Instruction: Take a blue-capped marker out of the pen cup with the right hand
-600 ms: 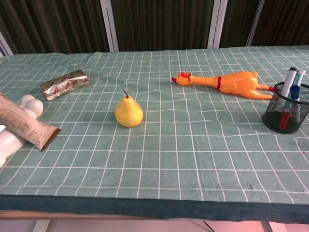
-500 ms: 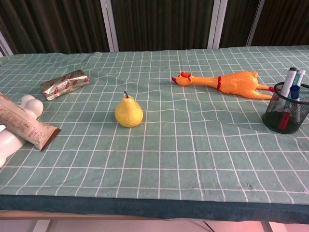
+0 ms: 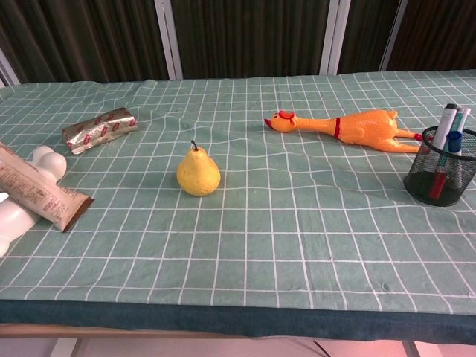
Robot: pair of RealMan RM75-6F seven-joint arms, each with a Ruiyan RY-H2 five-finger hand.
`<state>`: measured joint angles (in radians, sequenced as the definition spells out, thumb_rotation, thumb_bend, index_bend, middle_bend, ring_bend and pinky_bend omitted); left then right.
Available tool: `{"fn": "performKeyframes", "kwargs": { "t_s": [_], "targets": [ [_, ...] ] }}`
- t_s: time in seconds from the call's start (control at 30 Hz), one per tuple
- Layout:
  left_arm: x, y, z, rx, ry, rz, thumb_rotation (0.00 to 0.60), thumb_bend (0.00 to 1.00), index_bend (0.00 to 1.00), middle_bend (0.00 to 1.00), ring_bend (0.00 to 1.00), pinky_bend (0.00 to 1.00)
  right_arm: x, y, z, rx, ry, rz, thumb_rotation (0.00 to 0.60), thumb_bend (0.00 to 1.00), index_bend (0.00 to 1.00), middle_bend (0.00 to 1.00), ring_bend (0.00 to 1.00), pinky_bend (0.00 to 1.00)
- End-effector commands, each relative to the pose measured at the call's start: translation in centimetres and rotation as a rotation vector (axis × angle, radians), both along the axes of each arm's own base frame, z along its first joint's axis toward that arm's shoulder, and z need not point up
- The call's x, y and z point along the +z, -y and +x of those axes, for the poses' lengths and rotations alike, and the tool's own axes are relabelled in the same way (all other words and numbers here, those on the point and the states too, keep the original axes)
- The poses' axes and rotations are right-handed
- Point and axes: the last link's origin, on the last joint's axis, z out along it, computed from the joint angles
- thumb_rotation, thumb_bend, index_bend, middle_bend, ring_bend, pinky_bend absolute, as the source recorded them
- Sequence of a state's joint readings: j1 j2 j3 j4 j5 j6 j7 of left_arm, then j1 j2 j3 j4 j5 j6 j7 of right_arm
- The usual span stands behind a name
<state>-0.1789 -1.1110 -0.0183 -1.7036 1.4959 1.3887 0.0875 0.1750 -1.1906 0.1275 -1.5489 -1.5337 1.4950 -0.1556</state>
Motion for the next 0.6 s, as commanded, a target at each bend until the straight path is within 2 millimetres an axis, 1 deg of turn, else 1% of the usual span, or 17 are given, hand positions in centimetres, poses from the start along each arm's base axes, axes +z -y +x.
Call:
{"fn": "performKeyframes", "kwargs": {
  "t_s": [0.03, 0.13, 0.2, 0.27, 0.43, 0.53, 0.6],
  "targets": [
    [0.2, 0.1, 0.0, 0.000, 0.006, 0.004, 0.600, 0.43, 0.17, 0.03, 0.00, 0.22, -1.7, 2.9, 0.3, -0.013, -0.024, 0.061, 0.600, 0.27, 0.53, 0.96, 1.00, 0.95],
    [0.4, 0.2, -0.1, 0.004, 0.010, 0.006, 0.600, 0.43, 0.17, 0.03, 0.00, 0.22, -2.9, 4.4, 0.5, -0.034, -0.025, 0.110, 0.600, 0.27, 0.57, 1.00, 1.00, 1.00],
    [0.5, 0.2, -0.1, 0.005, 0.011, 0.009, 0.600, 0.43, 0.17, 0.03, 0.00, 0.22, -3.5, 5.0, 0.6, -0.044, -0.019, 0.129, 0.600, 0.28, 0.59, 1.00, 1.00, 1.00],
    [0.6, 0.3, -0.2, 0.006, 0.014, 0.011, 0.600, 0.43, 0.17, 0.03, 0.00, 0.22, -4.2, 5.7, 0.9, -0.051, -0.013, 0.155, 0.600, 0.30, 0.60, 1.00, 1.00, 1.00],
    [0.7, 0.3, -0.2, 0.009, 0.018, 0.014, 0.600, 0.43, 0.17, 0.03, 0.00, 0.22, -5.4, 6.6, 1.3, -0.046, -0.001, 0.181, 0.600, 0.40, 0.62, 1.00, 1.00, 1.00],
    [0.8, 0.3, -0.2, 0.007, 0.020, 0.013, 0.600, 0.43, 0.17, 0.04, 0.00, 0.22, -6.0, 6.9, 1.6, -0.038, 0.023, 0.207, 0.600, 0.44, 0.62, 1.00, 1.00, 1.00],
    [0.8, 0.3, -0.2, 0.007, 0.021, 0.013, 0.600, 0.43, 0.17, 0.04, 0.00, 0.22, -6.3, 6.9, 1.8, -0.031, 0.033, 0.222, 0.600, 0.44, 0.63, 1.00, 1.00, 1.00]
  ]
}}
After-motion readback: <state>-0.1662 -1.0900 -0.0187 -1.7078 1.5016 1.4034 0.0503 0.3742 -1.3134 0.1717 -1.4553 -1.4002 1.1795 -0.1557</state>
